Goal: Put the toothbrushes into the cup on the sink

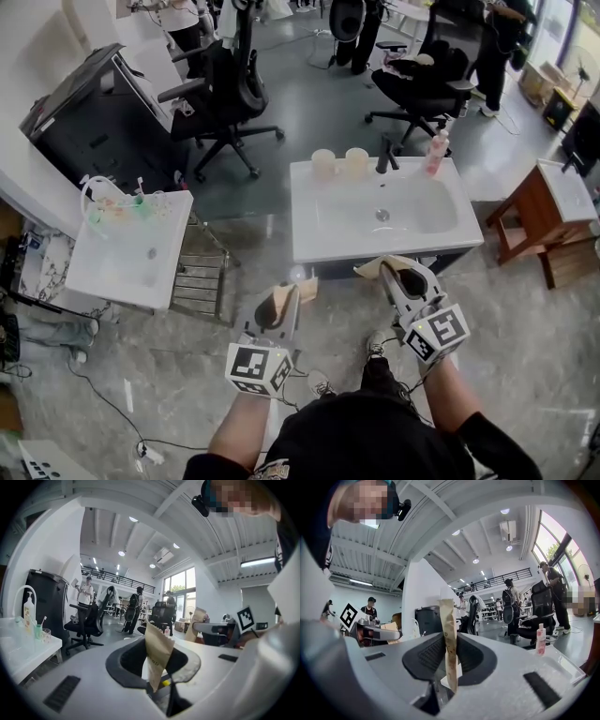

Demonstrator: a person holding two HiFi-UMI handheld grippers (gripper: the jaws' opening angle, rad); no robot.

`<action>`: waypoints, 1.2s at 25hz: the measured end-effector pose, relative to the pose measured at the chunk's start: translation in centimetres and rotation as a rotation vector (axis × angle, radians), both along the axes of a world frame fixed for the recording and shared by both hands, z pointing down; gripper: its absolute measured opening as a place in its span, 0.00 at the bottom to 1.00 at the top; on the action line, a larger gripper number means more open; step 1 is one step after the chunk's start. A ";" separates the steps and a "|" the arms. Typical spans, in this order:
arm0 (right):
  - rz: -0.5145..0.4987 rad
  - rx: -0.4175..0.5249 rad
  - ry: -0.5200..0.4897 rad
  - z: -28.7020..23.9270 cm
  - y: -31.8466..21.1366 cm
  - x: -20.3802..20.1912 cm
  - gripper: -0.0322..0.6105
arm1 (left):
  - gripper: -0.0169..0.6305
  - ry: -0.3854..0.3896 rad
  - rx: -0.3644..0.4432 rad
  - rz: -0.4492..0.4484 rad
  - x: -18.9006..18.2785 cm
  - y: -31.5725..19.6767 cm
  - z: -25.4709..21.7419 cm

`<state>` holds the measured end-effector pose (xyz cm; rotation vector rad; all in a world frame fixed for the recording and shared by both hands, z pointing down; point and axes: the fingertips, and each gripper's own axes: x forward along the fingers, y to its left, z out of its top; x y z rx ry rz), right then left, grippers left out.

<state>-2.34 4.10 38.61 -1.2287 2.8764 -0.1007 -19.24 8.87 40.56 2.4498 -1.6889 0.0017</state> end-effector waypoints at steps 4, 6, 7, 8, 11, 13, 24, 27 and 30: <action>-0.026 0.003 -0.008 0.2 -2.7 1.4 0.16 | 0.13 -0.006 0.000 -0.027 1.5 -2.4 0.3; -0.044 0.002 -0.015 0.1 -4.5 2.2 0.16 | 0.13 -0.009 -0.005 -0.046 2.4 -3.8 0.2; -0.052 0.002 -0.019 0.1 -5.4 2.8 0.16 | 0.13 -0.013 -0.007 -0.053 3.1 -4.5 0.2; -0.060 0.002 -0.024 0.0 -6.4 3.3 0.16 | 0.13 -0.018 -0.007 -0.059 3.7 -5.3 0.1; -0.087 0.005 -0.038 -0.1 -9.7 5.2 0.16 | 0.13 -0.036 0.003 -0.082 5.9 -8.1 -0.3; -0.108 0.006 -0.046 -0.1 -11.8 6.5 0.16 | 0.13 -0.040 0.004 -0.103 7.3 -10.0 -0.4; -0.196 0.020 -0.082 -0.5 -19.1 11.5 0.16 | 0.13 -0.083 0.019 -0.180 13.2 -16.1 -1.3; -0.209 0.019 -0.093 -0.6 -20.2 12.3 0.16 | 0.13 -0.094 0.021 -0.194 14.1 -17.0 -1.5; -0.219 0.017 -0.102 -0.6 -21.0 12.7 0.16 | 0.13 -0.098 0.019 -0.209 14.4 -17.7 -1.5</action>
